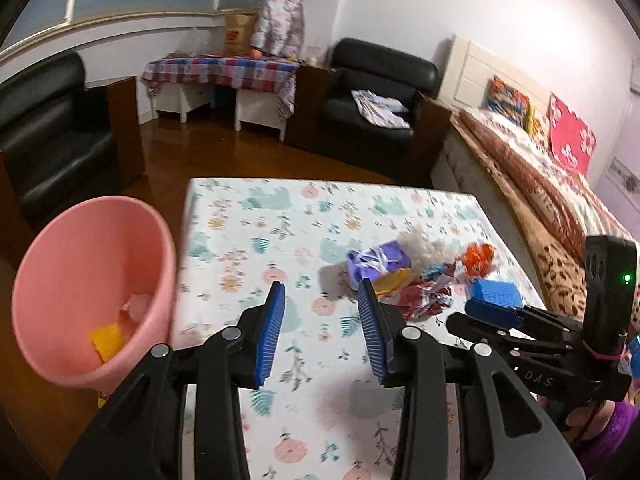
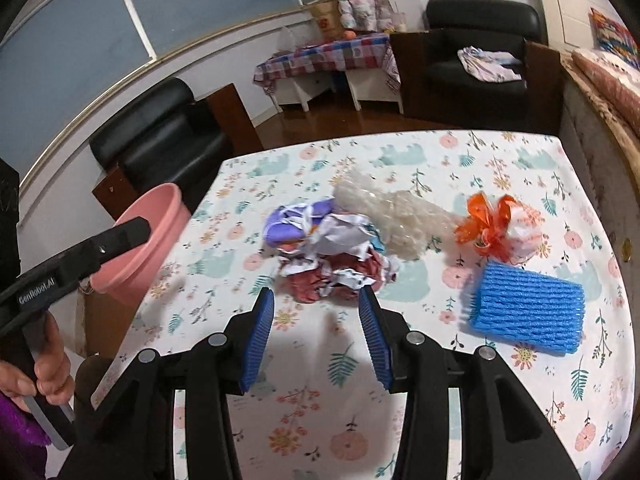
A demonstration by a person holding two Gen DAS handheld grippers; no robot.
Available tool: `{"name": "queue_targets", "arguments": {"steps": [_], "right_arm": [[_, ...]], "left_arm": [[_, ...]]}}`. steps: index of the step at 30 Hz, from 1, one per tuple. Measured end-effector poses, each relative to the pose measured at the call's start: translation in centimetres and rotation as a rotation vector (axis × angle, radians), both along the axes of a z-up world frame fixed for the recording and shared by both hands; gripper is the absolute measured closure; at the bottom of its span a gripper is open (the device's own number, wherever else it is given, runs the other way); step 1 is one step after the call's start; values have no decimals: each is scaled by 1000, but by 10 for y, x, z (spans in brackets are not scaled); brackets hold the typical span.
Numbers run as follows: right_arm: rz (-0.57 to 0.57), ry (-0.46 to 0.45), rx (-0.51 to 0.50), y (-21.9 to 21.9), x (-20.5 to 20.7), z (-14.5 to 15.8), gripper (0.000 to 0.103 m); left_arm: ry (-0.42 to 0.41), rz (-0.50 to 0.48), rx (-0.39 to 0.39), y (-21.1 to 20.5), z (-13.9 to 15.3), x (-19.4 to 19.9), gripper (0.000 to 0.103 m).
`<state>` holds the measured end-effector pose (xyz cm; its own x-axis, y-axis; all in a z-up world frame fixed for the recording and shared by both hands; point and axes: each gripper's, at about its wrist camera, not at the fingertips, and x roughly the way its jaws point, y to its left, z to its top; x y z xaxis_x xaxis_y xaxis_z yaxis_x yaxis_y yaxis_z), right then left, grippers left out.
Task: Collect trash
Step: 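Grasp the purple bag with the left tool while the right tool grasps crumpled red-white paper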
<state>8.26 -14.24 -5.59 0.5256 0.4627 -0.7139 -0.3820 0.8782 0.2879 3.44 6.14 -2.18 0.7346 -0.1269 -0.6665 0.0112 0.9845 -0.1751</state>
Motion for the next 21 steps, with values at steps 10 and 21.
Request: {"name": "queue_targets", "arguments": {"steps": [10,21], "right_arm": [[-29,46,-12,1,26,-22,59],[-1,74,-22,16,44,-38,59]], "left_arm": [[105,-59,-7,-27,-36,55,65],[138,-59,-48,-32,-62,84,89]]}}
